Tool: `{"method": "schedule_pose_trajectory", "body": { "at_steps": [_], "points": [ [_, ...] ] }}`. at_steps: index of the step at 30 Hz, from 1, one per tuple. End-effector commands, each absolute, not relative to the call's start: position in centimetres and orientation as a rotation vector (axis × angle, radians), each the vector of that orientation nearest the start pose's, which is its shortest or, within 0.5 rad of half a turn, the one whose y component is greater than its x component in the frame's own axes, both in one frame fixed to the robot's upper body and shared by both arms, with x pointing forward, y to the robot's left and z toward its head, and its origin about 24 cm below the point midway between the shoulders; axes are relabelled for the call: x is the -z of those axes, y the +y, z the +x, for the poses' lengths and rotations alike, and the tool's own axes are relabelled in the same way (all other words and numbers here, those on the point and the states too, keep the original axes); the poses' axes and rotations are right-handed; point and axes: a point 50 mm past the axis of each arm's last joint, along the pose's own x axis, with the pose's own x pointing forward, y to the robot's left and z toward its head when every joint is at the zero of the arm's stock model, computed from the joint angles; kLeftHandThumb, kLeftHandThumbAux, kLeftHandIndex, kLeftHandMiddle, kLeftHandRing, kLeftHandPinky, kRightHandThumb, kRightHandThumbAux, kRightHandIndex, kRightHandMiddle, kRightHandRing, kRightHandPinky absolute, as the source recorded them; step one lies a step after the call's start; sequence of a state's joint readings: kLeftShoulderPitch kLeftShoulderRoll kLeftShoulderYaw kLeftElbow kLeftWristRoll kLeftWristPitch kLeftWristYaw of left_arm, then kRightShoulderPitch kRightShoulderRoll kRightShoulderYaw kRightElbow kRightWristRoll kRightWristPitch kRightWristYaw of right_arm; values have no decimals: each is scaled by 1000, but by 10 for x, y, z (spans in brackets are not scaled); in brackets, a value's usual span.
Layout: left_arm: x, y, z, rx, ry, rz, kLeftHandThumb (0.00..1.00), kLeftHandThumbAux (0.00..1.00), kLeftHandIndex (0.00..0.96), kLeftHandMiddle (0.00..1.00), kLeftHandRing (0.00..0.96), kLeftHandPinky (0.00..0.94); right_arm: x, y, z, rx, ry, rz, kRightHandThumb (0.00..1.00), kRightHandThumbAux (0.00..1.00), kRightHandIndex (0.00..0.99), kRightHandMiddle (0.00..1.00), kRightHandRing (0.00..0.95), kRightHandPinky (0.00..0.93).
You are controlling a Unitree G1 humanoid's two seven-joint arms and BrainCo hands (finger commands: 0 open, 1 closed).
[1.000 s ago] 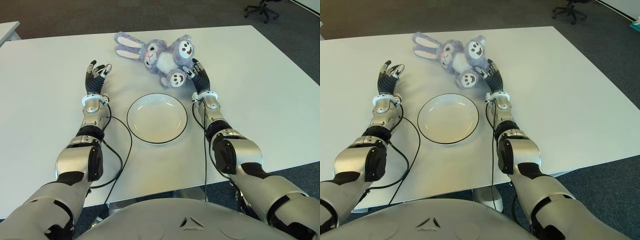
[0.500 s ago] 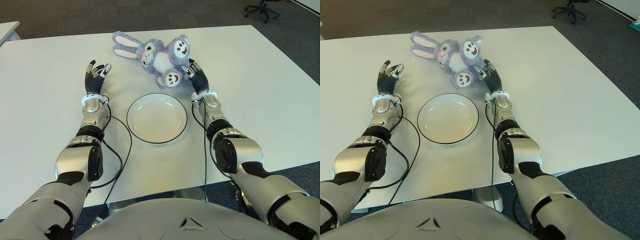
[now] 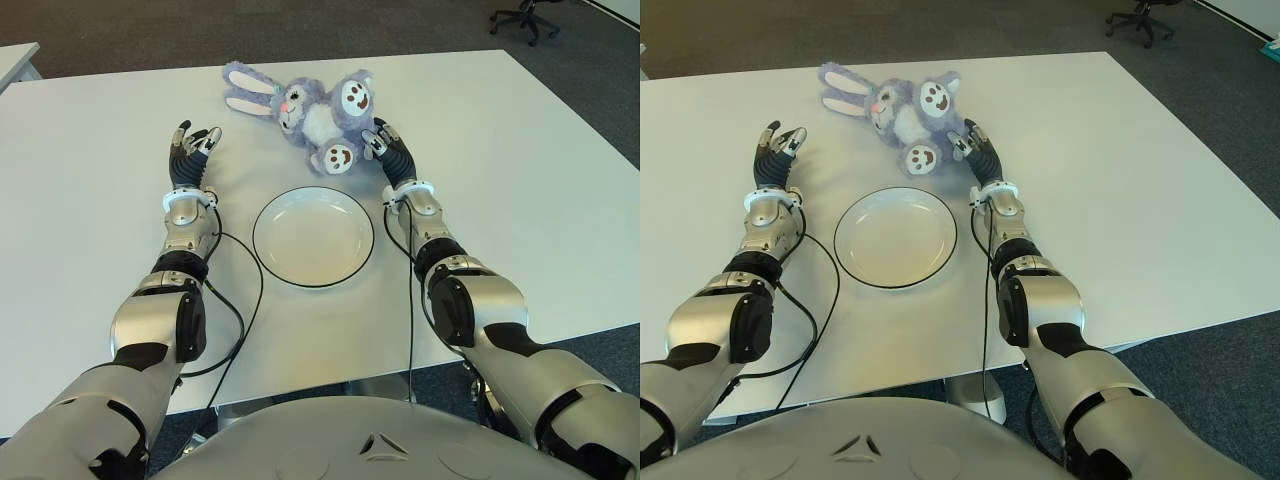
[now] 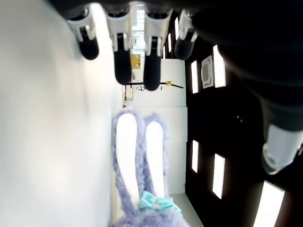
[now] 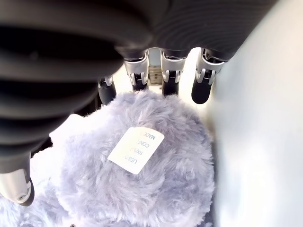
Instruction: Put the doll into the plate.
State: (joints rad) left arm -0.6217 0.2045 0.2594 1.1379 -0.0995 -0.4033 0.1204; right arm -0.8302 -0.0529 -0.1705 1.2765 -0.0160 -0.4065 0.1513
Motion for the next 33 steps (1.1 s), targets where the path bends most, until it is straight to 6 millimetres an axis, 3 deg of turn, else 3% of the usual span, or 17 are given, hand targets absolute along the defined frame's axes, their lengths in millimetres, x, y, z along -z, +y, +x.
{"method": "schedule_pose_trajectory", "body": {
  "at_steps": [1,20,33],
  "points": [
    [27,221,310,-340,284,-41,0,545,99,231,182,73,1,-119,346,-235,281,-23,188,494,13,0,0,6],
    [27,221,309,-350,286,-41,0,543,89,239,188,74,-1,-117,348,-246,266,-49,174,493,10,0,0,0],
    [27,221,309,-347,279,-42,0,543,85,231,174,32,-3,-117,348,-250,236,-149,164,328,0,0,0,1]
  ]
}}
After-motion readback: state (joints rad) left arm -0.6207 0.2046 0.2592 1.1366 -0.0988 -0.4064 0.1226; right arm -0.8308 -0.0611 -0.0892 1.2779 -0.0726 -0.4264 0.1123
